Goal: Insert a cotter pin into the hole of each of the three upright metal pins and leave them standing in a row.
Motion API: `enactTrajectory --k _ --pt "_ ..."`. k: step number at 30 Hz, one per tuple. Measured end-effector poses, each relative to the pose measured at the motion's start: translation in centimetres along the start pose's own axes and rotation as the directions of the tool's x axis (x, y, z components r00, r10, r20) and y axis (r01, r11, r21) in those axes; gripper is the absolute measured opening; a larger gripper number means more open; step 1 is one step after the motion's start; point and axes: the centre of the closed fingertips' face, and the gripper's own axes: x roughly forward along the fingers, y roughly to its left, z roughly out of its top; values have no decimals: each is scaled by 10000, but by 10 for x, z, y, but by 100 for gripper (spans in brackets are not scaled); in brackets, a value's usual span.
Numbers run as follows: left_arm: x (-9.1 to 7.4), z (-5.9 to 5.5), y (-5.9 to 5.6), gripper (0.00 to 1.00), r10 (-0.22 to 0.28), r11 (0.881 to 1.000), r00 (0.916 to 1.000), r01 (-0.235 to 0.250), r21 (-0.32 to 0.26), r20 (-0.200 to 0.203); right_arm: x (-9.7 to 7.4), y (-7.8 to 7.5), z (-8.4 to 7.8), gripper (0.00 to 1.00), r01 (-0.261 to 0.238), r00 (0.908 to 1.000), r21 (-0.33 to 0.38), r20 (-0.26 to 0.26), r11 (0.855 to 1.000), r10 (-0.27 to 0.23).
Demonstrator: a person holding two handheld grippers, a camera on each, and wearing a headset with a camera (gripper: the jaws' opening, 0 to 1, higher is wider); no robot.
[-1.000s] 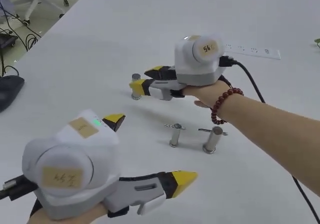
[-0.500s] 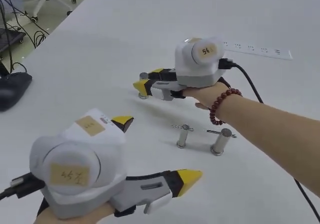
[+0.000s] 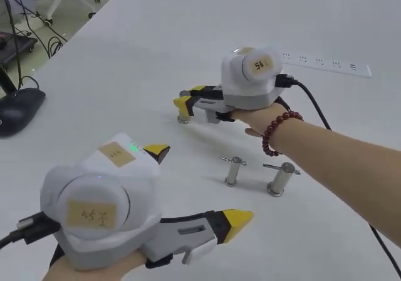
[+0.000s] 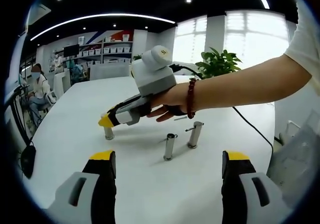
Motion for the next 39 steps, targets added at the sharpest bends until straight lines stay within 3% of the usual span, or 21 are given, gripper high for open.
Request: enactTrajectory --k 12,23,33,39 --pt "0 0 -3 88 -136 9999 9999 136 46 -10 -1 -7 0 13 207 9997 171 -139 9996 -205" --pt "-1 -1 -6 88 -186 9997 9998 187 165 -53 -15 -9 -5 13 248 9987 162 -457 9996 -240" --pt "-3 -1 -7 88 -140 9995 9999 141 299 -31 -37 -4 -7 13 113 9984 -74 -559 9999 -117" --pt "-6 -1 -8 87 -151 9989 9999 155 444 -81 -53 -9 -15 13 132 9971 -25 -743 9999 -133"
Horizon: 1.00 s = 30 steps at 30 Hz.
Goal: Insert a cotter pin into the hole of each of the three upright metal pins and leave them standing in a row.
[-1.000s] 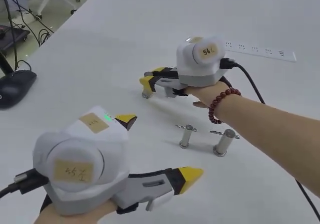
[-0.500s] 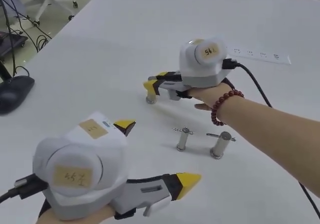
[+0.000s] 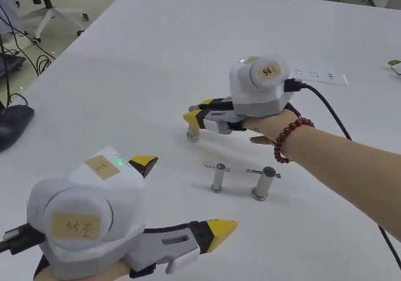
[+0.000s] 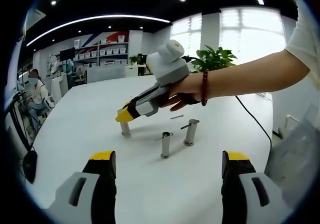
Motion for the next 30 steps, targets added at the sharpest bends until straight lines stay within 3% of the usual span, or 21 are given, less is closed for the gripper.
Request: enactTrajectory --k 11,30 --pt "-6 1 -1 86 2 9999 10000 -1 133 -7 -35 -1 -15 13 -53 9997 -192 -229 9998 49" --pt "-13 -1 -7 84 31 9998 10000 -29 213 -68 -81 1 -38 13 -114 9991 -553 -425 9984 90"
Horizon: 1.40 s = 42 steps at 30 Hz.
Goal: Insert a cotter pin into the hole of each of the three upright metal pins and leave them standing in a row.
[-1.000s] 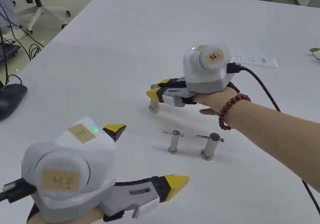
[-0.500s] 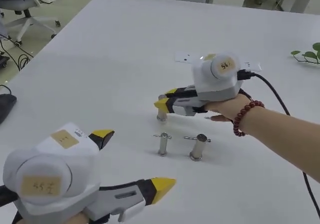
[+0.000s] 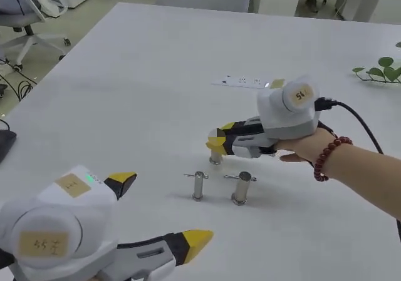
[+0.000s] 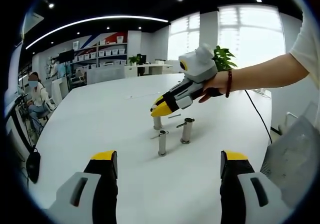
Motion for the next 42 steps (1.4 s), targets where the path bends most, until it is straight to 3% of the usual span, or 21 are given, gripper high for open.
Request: enactTrajectory --k 16,28,42 --pt "2 1 -9 84 -52 10000 10000 52 28 -26 -46 -8 -22 13 743 9972 100 -111 9972 -741" --pt "-2 3 -12 84 -46 9999 10000 45 123 46 -72 -6 -43 13 933 9952 199 -306 9954 -927" --pt "-4 3 -15 83 21 9999 10000 -21 114 76 -89 30 -53 13 244 9984 -252 -507 9994 -256"
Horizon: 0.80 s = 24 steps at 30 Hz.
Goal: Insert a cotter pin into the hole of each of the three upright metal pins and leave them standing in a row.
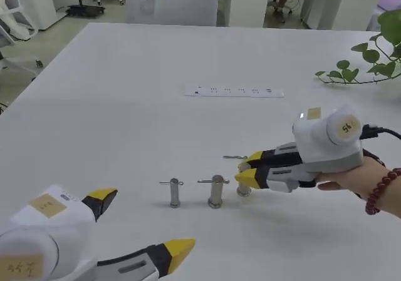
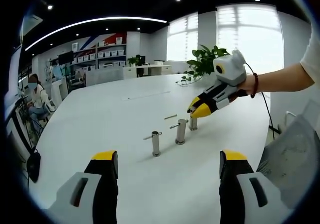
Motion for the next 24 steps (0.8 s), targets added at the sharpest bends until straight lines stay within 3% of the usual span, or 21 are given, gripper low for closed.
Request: enactTrajectory --k 13,24 --pt "-2 0 -1 83 55 10000 10000 -55 9 -7 1 31 -10 13 -901 9959 -99 0 9959 901" --pt "-3 0 -2 83 75 10000 10000 -75 13 5 2 47 -8 13 -1253 9918 -228 207 9919 1258"
